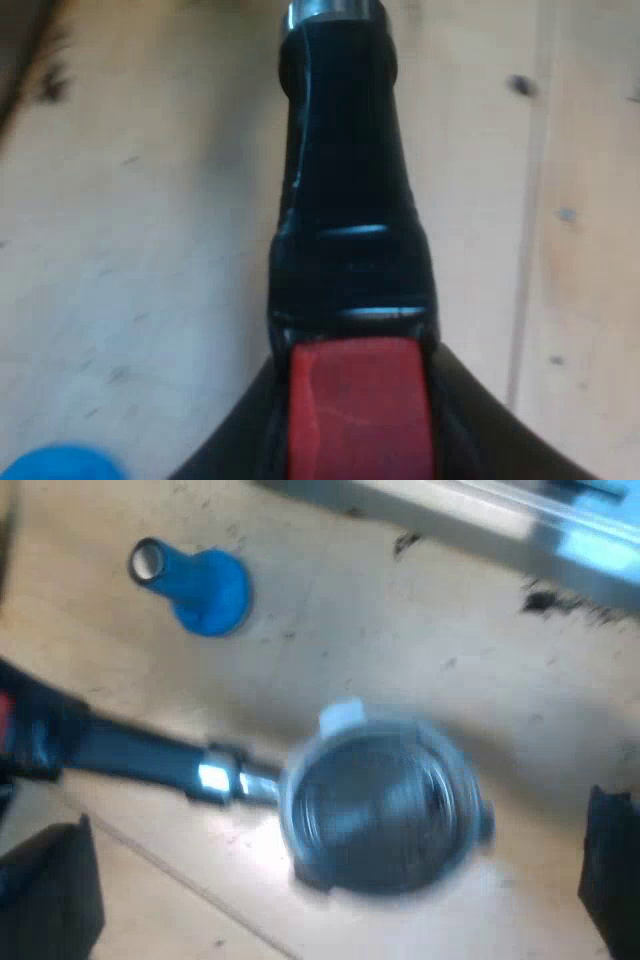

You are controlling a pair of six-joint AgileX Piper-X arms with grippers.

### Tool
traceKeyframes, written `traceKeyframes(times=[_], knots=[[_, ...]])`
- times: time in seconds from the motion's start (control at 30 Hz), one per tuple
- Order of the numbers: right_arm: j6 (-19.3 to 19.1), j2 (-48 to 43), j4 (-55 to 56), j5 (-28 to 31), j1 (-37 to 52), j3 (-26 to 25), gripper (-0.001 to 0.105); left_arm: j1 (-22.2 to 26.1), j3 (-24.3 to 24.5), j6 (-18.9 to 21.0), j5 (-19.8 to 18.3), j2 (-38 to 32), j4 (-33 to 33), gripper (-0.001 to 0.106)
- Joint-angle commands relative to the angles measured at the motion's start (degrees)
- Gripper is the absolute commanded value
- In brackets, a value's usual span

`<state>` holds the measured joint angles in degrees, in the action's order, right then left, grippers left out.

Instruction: Put the handle in the coffee machine

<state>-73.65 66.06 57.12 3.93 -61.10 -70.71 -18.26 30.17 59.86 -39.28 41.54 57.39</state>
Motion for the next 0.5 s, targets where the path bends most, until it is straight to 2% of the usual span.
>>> traceKeyframes(times=[0.03, 0.1, 0.17, 0.27, 0.33, 0.5], knots=[[-0.83, -0.18, -0.35, 6.68, -4.36, -0.25, 0.102, 3.52, 1.01, 0.21, -3.12, -0.09, -0.56, 0.0], [-0.83, -0.06, -1.77, 9.1, -6.76, 0.14, 0.095, 5.4, 1.01, 0.21, -3.12, -0.09, -0.56, 0.0], [-0.66, -0.06, -4.29, 12.49, -8.8, 0.93, 0.076, 7.87, 1.01, 0.03, -3.48, -0.09, -0.56, 0.0], [1.06, 0.11, -6.89, 16.69, -9.39, 1.46, 0.057, 10.41, 1.01, -1.05, -3.53, -0.09, -0.69, 0.0], [1.05, 0.25, -7.78, 18.16, -9.39, 1.59, 0.057, 11.87, 1.01, -1.39, -3.53, -0.09, -0.69, 0.0], [0.01, 0.31, -15.15, 22.34, -9.39, 4.3, 0.073, 15.37, 1.01, -1.51, -3.53, 1.35, -2.77, 0.0]])
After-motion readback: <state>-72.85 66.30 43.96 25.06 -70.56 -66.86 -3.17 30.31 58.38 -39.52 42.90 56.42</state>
